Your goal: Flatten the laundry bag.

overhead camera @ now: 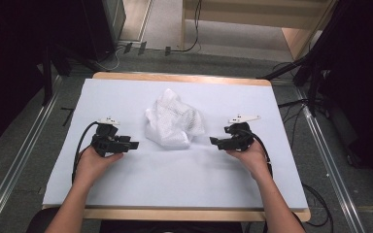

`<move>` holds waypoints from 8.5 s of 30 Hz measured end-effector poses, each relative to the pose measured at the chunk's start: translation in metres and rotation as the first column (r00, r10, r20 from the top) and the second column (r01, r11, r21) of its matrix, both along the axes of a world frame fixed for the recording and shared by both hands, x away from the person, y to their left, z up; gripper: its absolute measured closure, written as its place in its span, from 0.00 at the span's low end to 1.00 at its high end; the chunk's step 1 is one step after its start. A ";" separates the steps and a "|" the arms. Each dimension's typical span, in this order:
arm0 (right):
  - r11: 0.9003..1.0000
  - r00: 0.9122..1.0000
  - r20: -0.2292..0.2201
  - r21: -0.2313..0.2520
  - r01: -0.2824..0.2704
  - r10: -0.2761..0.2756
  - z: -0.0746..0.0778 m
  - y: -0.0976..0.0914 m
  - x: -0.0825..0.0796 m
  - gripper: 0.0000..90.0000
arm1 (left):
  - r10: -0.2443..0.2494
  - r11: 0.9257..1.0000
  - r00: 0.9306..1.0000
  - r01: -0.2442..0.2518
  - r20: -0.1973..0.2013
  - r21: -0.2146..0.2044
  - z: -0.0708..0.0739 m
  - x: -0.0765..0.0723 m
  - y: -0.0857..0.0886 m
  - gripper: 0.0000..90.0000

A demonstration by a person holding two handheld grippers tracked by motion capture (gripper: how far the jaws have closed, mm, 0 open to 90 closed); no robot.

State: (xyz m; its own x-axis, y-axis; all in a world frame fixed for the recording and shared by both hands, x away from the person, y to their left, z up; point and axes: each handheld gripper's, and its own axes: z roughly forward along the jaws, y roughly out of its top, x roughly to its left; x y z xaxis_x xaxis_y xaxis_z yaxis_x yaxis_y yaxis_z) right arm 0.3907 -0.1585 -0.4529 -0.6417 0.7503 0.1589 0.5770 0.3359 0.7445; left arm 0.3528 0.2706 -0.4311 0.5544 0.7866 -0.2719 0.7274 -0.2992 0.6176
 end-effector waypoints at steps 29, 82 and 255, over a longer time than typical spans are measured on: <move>0.999 0.998 -0.060 0.032 0.006 -0.004 0.015 0.001 -0.001 0.57 | -0.051 0.999 0.999 0.051 0.002 -0.019 0.001 -0.005 -0.013 0.47; 0.978 0.978 -0.065 0.073 -0.195 0.199 0.049 0.092 0.063 0.88 | 0.032 0.999 0.999 -0.032 0.029 -0.023 0.007 -0.024 0.019 0.47; 0.958 0.935 -0.214 0.020 -0.286 0.284 0.000 0.106 0.021 1.00 | -0.019 0.991 0.999 0.025 0.048 -0.128 0.053 -0.017 0.039 0.75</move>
State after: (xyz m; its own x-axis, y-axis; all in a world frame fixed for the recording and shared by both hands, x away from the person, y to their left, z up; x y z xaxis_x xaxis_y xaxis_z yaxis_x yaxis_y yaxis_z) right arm 0.4121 -0.0529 -0.4528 -0.7813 0.5431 0.3076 0.5998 0.5170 0.6107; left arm 0.3355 0.3093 -0.3781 0.5857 0.7341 -0.3435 0.6911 -0.2311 0.6848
